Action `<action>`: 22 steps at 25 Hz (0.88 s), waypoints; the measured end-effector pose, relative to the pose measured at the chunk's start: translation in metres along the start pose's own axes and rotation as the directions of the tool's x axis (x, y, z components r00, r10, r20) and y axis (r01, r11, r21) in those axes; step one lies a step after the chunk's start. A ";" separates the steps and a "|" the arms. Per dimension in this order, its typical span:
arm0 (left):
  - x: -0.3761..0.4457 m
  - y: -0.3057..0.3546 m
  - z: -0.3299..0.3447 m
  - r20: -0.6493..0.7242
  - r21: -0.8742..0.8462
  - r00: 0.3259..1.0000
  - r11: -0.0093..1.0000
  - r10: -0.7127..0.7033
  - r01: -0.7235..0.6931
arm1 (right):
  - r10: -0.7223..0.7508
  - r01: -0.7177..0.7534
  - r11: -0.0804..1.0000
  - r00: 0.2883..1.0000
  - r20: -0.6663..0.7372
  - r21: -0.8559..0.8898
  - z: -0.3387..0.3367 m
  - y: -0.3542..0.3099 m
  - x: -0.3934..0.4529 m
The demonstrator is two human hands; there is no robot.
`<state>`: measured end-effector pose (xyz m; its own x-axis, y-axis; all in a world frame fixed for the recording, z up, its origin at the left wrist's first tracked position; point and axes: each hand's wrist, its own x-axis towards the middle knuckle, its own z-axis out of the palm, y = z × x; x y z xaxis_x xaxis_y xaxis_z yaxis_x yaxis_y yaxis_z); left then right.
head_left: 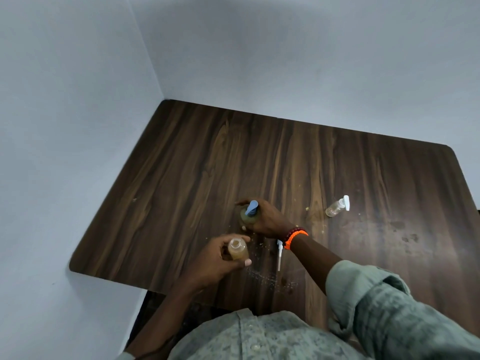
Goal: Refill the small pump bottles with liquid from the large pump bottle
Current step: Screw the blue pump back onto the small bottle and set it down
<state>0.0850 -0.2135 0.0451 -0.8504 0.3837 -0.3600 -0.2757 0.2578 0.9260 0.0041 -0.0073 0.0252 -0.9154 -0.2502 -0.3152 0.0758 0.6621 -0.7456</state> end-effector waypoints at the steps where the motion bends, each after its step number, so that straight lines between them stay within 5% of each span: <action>1: 0.001 0.000 0.002 -0.006 0.014 1.000 1.000 0.000 0.000 | 0.012 -0.012 1.000 1.000 0.024 -0.004 -0.002 -0.001 0.002; 5: 0.004 0.003 0.010 -0.018 0.044 1.000 0.999 0.001 0.000 | 0.065 -0.061 0.998 0.987 0.144 -0.035 -0.012 0.007 -0.002; 9: 0.001 0.002 0.015 -0.053 0.036 0.998 0.999 -0.019 0.021 | 0.337 -0.378 0.905 0.916 -0.215 -0.192 -0.019 0.041 -0.025; 12: 0.001 0.004 0.023 -0.030 0.049 0.999 0.998 -0.043 0.045 | 0.526 -0.546 0.837 0.824 -0.212 -0.045 -0.008 0.063 -0.035; 17: 0.002 0.009 0.035 -0.038 0.065 0.998 0.997 -0.044 0.046 | 0.520 -0.557 0.820 0.821 -0.236 -0.130 0.012 0.069 -0.039; 22: 0.000 0.010 0.042 -0.037 0.092 0.999 0.995 -0.033 0.037 | 0.418 -0.432 0.901 0.850 -0.319 0.032 0.002 0.066 -0.047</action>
<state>0.1012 -0.1742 0.0498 -0.8569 0.3415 -0.3862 -0.2644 0.3519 0.8979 0.0534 0.0465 -0.0106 -0.8728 0.2894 -0.3931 0.4761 0.6824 -0.5548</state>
